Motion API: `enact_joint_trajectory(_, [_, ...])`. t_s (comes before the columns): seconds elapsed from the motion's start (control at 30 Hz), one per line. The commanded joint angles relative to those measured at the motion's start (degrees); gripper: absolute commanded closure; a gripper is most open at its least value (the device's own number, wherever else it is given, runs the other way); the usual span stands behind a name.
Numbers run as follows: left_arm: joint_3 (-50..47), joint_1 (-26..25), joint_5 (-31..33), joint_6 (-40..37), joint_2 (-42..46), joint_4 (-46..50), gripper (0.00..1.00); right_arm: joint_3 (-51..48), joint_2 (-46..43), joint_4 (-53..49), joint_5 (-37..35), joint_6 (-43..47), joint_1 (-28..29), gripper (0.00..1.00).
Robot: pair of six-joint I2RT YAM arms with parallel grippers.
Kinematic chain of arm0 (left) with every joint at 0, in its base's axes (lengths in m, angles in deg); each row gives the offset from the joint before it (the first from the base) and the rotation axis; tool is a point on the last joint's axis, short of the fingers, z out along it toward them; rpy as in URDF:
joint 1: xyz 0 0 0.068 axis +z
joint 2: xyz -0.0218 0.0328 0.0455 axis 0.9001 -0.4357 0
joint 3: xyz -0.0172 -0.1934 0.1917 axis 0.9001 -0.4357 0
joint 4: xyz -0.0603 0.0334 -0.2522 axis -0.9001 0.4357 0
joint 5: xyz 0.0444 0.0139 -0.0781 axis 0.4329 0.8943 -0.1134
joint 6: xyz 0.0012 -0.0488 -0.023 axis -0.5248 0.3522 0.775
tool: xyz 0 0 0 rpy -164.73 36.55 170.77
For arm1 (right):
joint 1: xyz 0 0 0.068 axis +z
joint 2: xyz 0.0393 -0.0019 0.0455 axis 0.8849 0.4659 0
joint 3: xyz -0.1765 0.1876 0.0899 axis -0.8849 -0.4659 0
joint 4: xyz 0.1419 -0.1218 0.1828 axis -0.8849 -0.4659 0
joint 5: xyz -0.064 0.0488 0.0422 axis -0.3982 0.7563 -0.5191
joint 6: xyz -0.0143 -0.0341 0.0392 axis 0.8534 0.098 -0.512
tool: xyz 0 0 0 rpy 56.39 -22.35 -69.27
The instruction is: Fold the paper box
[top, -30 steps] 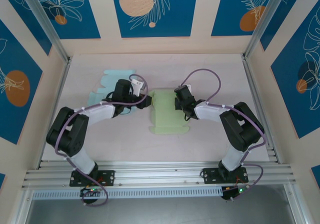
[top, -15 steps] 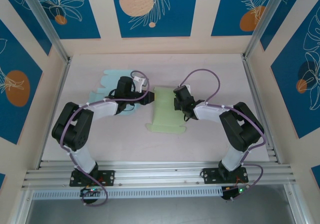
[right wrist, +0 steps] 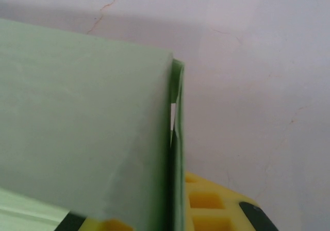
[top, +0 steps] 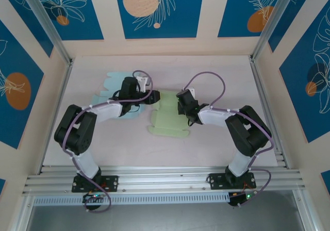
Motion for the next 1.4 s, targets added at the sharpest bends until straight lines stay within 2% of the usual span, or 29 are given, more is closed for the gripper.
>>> enact_joint_trajectory(0.0, [-5.2, 0.0, 4.8, -1.0, 5.7, 0.4, 0.53, 1.4, 1.1, -2.7, -1.4, -1.0, 0.4, 1.0])
enact_joint_trajectory(0.13, [-12.2, -0.1, 9.5, -2.8, 13.0, 2.1, 0.48, 1.2, 1.2, -1.9, -0.5, -0.9, 0.3, 1.0])
enact_joint_trajectory(0.23, [-14.9, -0.1, 13.1, -5.1, 16.2, 4.2, 0.46, 1.1, 1.4, -1.3, 0.2, -0.7, 0.4, 1.0])
enact_joint_trajectory(0.33, [-16.0, 0.0, 15.9, -8.4, 18.5, 5.4, 0.39, 1.1, 1.6, -0.7, 0.6, -0.6, 0.6, 1.0])
enact_joint_trajectory(0.4, [-15.6, 0.4, 16.9, -11.2, 19.4, 6.1, 0.41, 1.3, 1.7, -0.8, 0.6, -0.6, 0.7, 1.0])
enact_joint_trajectory(0.43, [-15.6, 0.9, 16.3, -12.8, 19.8, 5.6, 0.44, 1.4, 1.9, -0.8, 0.7, -0.5, 0.7, 1.0])
enact_joint_trajectory(0.5, [-15.7, 2.2, 12.2, -16.6, 20.0, 3.3, 0.42, 1.5, 1.9, -0.8, 0.7, -0.3, 0.8, 1.0])
enact_joint_trajectory(0.53, [-15.3, 2.7, 8.7, -18.5, 19.7, 2.7, 0.37, 1.6, 2.0, -0.8, 0.8, -0.3, 0.8, 1.0])
enact_joint_trajectory(0.67, [-11.8, 3.7, 1.9, -22.8, 16.1, 3.8, 0.14, 1.8, 2.3, -0.3, 1.0, -0.1, 0.7, 1.0])
enact_joint_trajectory(0.9, [-4.3, 3.9, -2.2, -20.7, 6.4, 6.0, 0.09, 2.3, 3.2, 0.1, 1.4, 0.0, 0.7, 1.0])
enact_joint_trajectory(0.97, [-2.5, 3.7, -2.5, -20.3, 4.1, 6.9, 0.04, 2.3, 3.2, 0.1, 1.4, 0.1, 0.8, 1.0])
enact_joint_trajectory(1.2, [-0.5, 3.0, 0.5, -17.8, 1.9, 9.0, 0.05, 2.4, 3.5, 0.1, 1.2, 0.0, 0.4, 1.0])
enact_joint_trajectory(1.37, [0.7, 0.5, -1.9, -16.0, 2.2, 10.8, 0.18, 3.0, 4.1, -0.8, 0.7, -1.0, -0.4, 1.0])
